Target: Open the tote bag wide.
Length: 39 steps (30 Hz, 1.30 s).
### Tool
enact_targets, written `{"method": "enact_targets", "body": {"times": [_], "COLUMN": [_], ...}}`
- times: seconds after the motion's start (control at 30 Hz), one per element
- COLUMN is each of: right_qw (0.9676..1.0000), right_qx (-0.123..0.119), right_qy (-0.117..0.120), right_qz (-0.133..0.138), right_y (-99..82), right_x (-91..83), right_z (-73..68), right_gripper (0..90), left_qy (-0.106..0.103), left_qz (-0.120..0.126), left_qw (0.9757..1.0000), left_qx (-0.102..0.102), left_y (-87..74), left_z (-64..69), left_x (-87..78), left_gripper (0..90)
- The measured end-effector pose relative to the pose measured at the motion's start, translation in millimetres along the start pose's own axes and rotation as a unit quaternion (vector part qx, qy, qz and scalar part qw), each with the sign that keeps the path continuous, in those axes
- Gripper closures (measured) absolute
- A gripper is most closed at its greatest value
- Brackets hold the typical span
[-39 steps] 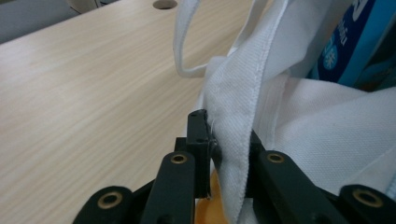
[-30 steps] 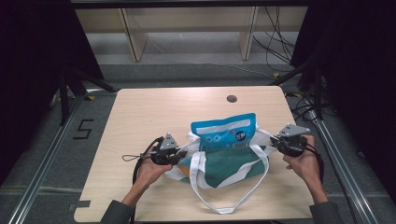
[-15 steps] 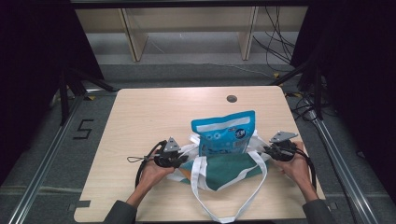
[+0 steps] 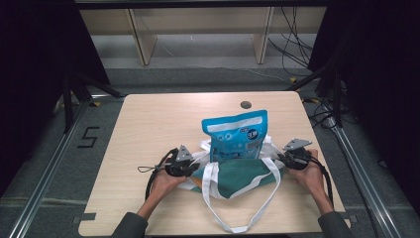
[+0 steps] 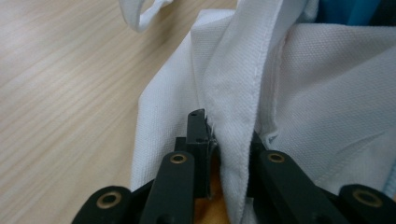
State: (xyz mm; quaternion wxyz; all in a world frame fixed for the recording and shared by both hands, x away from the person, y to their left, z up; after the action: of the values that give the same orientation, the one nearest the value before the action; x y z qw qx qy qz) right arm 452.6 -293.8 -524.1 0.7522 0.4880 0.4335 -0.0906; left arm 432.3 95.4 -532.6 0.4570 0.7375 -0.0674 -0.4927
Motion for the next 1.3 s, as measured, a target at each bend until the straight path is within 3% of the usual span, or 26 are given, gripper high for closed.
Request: {"method": "enact_targets", "body": {"times": [0.13,0.27,0.43,0.47,0.53,0.57,0.6,0.63,0.7,0.73,0.77,0.8,0.83,0.87,0.9,0.93,0.97,1.0,1.03,1.07,1.1,1.13,1.2,1.27,1.3], "right_qw": [0.9997,0.9996,0.9997,0.9995,0.9993,0.9990,0.9985,0.9985,0.9955,0.9941,0.9918,0.9918,0.9894,0.9871,0.9871,0.9832,0.9832,0.9811,0.9774,0.9774,0.9760,0.9747,0.9748,0.9707,0.9697], "right_qx": [-0.016,-0.019,-0.014,-0.008,0.013,0.015,0.024,0.024,0.053,0.055,0.063,0.063,0.067,0.059,0.059,0.029,0.029,0.026,-0.002,-0.002,0.000,-0.003,-0.009,-0.036,-0.033], "right_qy": [-0.017,-0.019,-0.020,-0.030,-0.034,-0.036,-0.022,-0.022,-0.021,-0.008,0.010,0.010,0.031,0.080,0.080,0.114,0.114,0.130,0.148,0.148,0.163,0.167,0.175,0.191,0.197], "right_qz": [0.000,0.000,0.003,0.006,0.006,0.023,0.044,0.044,0.075,0.093,0.111,0.111,0.125,0.125,0.125,0.139,0.139,0.141,0.151,0.151,0.144,0.149,0.138,0.141,0.140], "right_y": [7.2,12.0,13.1,13.8,16.5,18.8,21.1,21.1,25.4,29.9,33.6,33.6,37.3,44.4,44.4,52.7,52.7,55.9,62.4,62.4,64.2,66.5,69.3,76.0,77.1], "right_x": [6.3,10.7,11.1,8.6,-0.1,-8.7,-24.7,-24.7,-47.0,-62.6,-70.9,-70.9,-77.9,-88.9,-88.9,-92.5,-92.5,-93.7,-91.7,-91.7,-90.3,-86.5,-81.1,-72.6,-70.8], "right_z": [-1.0,0.2,2.0,3.0,6.8,10.9,12.5,12.5,10.9,9.4,5.2,5.2,-1.6,-17.6,-17.6,-30.7,-30.7,-38.9,-50.2,-50.2,-55.4,-58.2,-65.4,-73.0,-75.1], "right_gripper": [87.6,87.4,82.4,76.5,69.1,66.0,62.9,62.9,59.4,56.5,56.3,56.3,55.8,53.7,53.7,52.2,52.2,52.0,51.5,51.5,51.0,50.6,49.4,48.5,48.6], "left_qy": [0.011,0.025,0.021,0.020,0.014,0.014,0.007,0.007,0.008,0.013,0.012,0.011,0.008,0.000,0.000,0.002,0.002,0.001,-0.001,0.003,0.000,0.000,-0.003,-0.007,-0.007], "left_qz": [0.001,0.001,-0.001,-0.006,-0.015,-0.017,-0.009,-0.009,-0.004,0.000,0.002,0.009,0.012,0.022,0.022,0.023,0.024,0.034,0.036,0.029,0.026,0.030,0.031,0.039,0.039], "left_qw": [0.9999,0.9997,0.9997,0.9996,0.9993,0.9992,0.9993,0.9993,0.9992,0.9988,0.9991,0.9983,0.9987,0.9986,0.9986,0.9989,0.9990,0.9985,0.9987,0.9991,0.9992,0.9988,0.9989,0.9979,0.9979], "left_qx": [-0.001,-0.004,-0.014,-0.020,-0.030,-0.033,-0.036,-0.036,-0.040,-0.047,-0.040,-0.056,-0.049,-0.049,-0.049,-0.041,-0.037,-0.043,-0.037,-0.031,-0.030,-0.039,-0.036,-0.050,-0.050], "left_y": [1.8,4.4,5.9,7.2,11.2,13.3,18.5,18.5,25.0,28.3,30.9,33.4,36.3,42.0,42.0,45.3,48.9,52.2,54.9,56.5,58.0,59.2,61.1,62.8,62.8], "left_z": [-8.7,-18.8,-21.7,-21.8,-21.5,-21.5,-22.1,-22.1,-24.7,-25.9,-28.2,-27.1,-27.3,-24.4,-24.4,-24.2,-23.6,-22.2,-22.3,-23.2,-24.5,-24.9,-26.7,-28.8,-28.8], "left_x": [3.5,8.4,8.2,6.9,-0.3,-5.2,-13.1,-13.1,-19.9,-22.8,-26.0,-27.5,-29.5,-31.1,-31.1,-32.7,-33.9,-33.8,-33.4,-32.9,-31.3,-28.9,-25.6,-20.6,-20.6], "left_gripper": [80.4,80.2,75.5,75.5,66.1,62.4,56.7,54.7,52.2,49.0,47.8,47.8,46.2,45.0,43.8,42.9,42.9,42.6,41.5,41.5,41.5,41.5,43.0,43.7,43.9]}}
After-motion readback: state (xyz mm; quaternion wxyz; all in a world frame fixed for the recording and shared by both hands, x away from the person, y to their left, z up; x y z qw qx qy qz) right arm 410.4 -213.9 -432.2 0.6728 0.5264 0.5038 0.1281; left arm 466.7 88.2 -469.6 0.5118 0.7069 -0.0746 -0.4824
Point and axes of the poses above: each handheld gripper's, and its own axes: x roughly forward along the jaws, y roughly out of its top, z roughly to its right, the point moved 3 cm from there along x, roughly forward along the jaws, and after that the axes turned 4 degrees about x, right-handed, at the moved point
